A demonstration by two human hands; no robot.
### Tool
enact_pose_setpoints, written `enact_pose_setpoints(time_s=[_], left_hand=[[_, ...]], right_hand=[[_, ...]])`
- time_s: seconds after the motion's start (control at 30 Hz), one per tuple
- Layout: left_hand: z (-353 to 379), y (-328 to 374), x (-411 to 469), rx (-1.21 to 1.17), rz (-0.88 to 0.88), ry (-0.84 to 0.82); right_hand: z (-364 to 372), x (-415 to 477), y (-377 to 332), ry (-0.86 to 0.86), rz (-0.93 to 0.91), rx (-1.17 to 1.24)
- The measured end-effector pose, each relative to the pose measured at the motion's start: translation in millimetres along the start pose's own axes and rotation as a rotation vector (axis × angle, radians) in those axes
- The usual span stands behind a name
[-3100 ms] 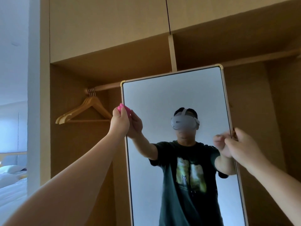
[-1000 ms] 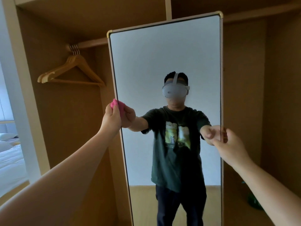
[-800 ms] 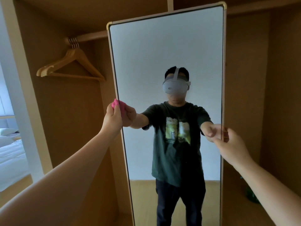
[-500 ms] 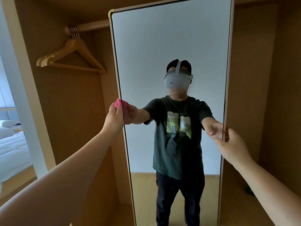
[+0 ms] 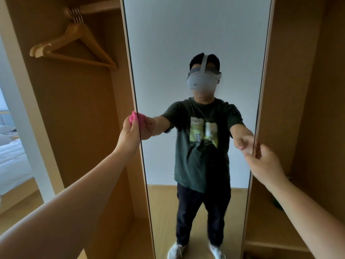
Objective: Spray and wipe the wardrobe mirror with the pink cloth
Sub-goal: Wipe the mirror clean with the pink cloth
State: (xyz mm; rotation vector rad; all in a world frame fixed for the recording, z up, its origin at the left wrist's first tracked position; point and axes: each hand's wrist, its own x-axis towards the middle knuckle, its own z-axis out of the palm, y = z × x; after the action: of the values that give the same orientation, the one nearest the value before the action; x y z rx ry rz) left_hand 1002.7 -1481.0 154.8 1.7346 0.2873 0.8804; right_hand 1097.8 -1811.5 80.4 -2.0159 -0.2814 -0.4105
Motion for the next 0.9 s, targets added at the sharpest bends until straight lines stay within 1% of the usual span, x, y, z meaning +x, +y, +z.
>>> enact_pose_setpoints(time_s=[0.5, 0.77, 0.9], left_hand=[[5, -40, -19, -0.036, -0.053, -0.019], [5, -65, -30, -0.03, -0.075, -0.054], [6, -76, -37, -0.07, -0.098, -0.072]], right_hand=[[13, -14, 29, -0.074, 0.144, -0.01], [22, -22, 43, -0.103, 0.195, -0.035], [25, -27, 51, -0.12, 0.235, -0.061]])
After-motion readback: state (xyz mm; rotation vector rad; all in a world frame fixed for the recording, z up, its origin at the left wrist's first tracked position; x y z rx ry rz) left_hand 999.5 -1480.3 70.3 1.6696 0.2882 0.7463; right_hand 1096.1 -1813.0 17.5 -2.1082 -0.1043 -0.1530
